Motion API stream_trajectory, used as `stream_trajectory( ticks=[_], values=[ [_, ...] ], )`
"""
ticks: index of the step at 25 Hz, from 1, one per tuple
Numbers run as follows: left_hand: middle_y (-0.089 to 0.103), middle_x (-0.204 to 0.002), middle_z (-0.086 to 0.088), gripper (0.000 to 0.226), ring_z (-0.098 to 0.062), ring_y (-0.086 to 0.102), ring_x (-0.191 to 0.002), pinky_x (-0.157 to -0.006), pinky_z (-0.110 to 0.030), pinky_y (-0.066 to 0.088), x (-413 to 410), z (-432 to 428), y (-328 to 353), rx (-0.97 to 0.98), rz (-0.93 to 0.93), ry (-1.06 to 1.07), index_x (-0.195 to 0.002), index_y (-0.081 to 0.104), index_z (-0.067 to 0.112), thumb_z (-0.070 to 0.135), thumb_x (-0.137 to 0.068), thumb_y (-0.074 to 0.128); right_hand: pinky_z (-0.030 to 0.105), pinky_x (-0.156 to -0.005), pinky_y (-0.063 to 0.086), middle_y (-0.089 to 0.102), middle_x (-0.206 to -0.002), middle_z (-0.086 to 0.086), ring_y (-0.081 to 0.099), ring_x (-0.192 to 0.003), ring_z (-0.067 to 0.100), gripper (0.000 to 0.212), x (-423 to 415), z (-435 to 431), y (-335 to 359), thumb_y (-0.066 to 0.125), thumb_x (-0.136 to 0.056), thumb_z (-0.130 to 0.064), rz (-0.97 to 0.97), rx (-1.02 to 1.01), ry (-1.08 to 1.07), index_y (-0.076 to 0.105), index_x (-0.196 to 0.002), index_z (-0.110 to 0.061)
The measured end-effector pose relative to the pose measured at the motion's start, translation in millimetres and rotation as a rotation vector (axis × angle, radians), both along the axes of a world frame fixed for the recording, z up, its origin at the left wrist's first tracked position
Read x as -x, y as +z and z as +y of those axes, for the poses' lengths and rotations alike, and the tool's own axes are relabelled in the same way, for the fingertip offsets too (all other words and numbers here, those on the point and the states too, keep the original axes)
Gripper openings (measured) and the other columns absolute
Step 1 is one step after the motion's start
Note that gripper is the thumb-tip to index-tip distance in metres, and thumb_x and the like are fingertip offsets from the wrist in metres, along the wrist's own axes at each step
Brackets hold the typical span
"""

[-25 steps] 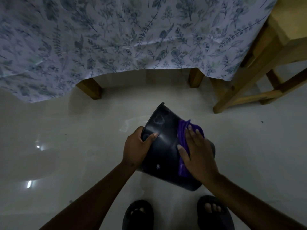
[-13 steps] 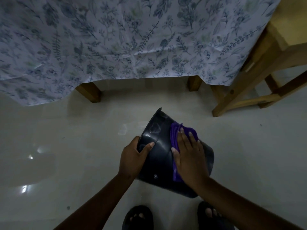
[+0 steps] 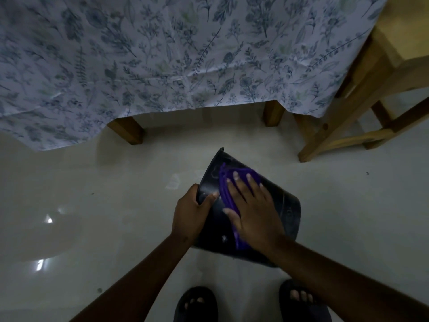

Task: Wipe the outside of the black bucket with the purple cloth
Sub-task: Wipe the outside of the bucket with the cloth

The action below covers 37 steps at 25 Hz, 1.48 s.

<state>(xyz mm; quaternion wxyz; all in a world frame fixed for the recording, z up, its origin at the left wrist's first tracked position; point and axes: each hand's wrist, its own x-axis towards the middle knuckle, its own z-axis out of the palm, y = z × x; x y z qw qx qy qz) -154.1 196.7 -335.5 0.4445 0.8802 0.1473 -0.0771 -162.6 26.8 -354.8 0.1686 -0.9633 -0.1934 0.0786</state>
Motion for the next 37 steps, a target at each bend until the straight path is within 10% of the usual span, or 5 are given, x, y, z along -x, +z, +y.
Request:
stream_trajectory(
  ticks=[5,17,22,27,37],
  values=[
    [0.064,-0.084,0.006,0.033,-0.013,0.063,-0.076,-0.065,-0.024,0.050,-28.1,-14.6,9.1,-0.061,0.043,0.026,-0.093,0.059,0.018,0.051,-0.087,0.057,0.035,-0.093,0.045,0.062,-0.126,0.011,0.059,-0.114,0.027,0.052,-76.6,-32.7,1.1,0.024,-0.100,-0.049,0.286,-0.206,-0.403,0.049,-0.129,-0.014],
    [0.065,-0.086,0.001,0.033,-0.019,0.064,-0.079,-0.068,-0.027,0.047,-15.0,-15.8,12.4,-0.048,0.012,0.060,-0.094,0.058,0.014,0.046,-0.090,0.057,0.038,-0.092,0.044,0.062,-0.125,0.014,0.058,-0.113,0.031,0.055,-91.6,-52.4,-8.4,0.020,-0.101,-0.049,0.438,-0.182,-0.386,0.053,-0.129,-0.016],
    [0.066,-0.092,-0.001,0.036,-0.019,0.064,-0.081,-0.064,-0.025,0.045,-42.1,-22.5,16.0,-0.109,0.063,0.001,-0.101,0.060,0.013,0.047,-0.091,0.054,0.046,-0.118,0.010,0.010,-0.162,0.002,0.006,-0.149,0.025,0.064,10.5,-8.4,2.2,0.020,-0.098,-0.050,0.055,0.001,-0.151,0.009,-0.154,-0.023],
    [0.064,-0.094,0.000,0.034,-0.017,0.062,-0.083,-0.063,-0.019,0.044,-35.5,-17.4,20.6,-0.067,0.041,-0.053,-0.105,0.059,0.012,0.044,-0.094,0.052,0.040,-0.096,0.044,0.060,-0.131,0.011,0.057,-0.115,0.026,0.052,-91.6,-4.9,2.3,0.021,-0.102,-0.045,0.241,-0.214,-0.362,0.048,-0.136,-0.017],
    [0.069,-0.091,0.011,0.021,-0.005,0.066,-0.078,-0.067,-0.010,0.048,-18.8,10.1,34.9,0.260,0.256,-0.315,-0.114,0.058,0.025,0.029,-0.093,0.059,0.036,-0.106,0.032,0.043,-0.149,0.014,0.043,-0.133,0.033,0.054,-97.8,-48.0,-24.0,0.020,-0.103,-0.046,0.575,-0.304,-0.440,0.031,-0.150,-0.023]
  ],
)
